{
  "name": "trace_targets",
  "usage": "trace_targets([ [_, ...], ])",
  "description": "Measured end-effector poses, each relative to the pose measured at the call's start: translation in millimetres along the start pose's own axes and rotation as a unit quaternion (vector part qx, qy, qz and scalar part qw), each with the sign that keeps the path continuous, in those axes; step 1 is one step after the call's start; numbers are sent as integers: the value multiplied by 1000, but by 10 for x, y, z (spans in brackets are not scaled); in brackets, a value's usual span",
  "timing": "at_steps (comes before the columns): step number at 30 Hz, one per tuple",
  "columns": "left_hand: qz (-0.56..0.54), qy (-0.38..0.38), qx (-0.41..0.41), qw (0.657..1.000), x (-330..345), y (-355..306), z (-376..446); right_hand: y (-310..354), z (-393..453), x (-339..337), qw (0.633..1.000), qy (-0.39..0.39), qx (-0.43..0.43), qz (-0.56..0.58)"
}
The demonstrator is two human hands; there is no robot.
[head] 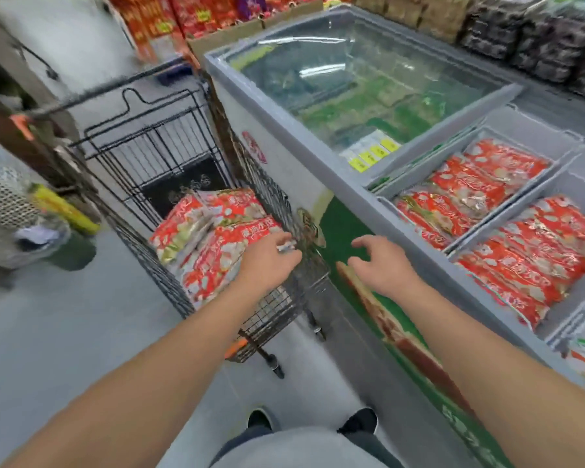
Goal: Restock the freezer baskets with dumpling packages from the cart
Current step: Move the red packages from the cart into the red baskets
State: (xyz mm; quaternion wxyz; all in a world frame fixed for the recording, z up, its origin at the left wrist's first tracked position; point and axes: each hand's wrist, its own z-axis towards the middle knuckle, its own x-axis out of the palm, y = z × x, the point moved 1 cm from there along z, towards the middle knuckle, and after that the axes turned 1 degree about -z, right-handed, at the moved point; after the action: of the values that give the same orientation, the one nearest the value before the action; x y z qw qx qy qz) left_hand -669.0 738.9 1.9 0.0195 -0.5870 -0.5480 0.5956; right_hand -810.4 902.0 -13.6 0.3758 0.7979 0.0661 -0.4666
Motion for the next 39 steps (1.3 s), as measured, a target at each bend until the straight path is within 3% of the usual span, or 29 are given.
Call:
trace_targets([
  [4,-17,-17,-44,999,-429,703,-90,577,119,550,999,33,-17,7],
  [11,-31,-17,-131,991,-771,1475,34,996,341,1155,995,95,-8,0],
  [19,-68,-45,-211,974,-847,1807,462,1068,1063,1415,986,161,-28,-20],
  [28,-130,-19,-255,958,-867,2226,1198,1329,1897,1959,972,231,-21,-43],
  [39,-145,61,-297,942,-898,3030,2085,1728,2856,2894,978,188,88,-33],
])
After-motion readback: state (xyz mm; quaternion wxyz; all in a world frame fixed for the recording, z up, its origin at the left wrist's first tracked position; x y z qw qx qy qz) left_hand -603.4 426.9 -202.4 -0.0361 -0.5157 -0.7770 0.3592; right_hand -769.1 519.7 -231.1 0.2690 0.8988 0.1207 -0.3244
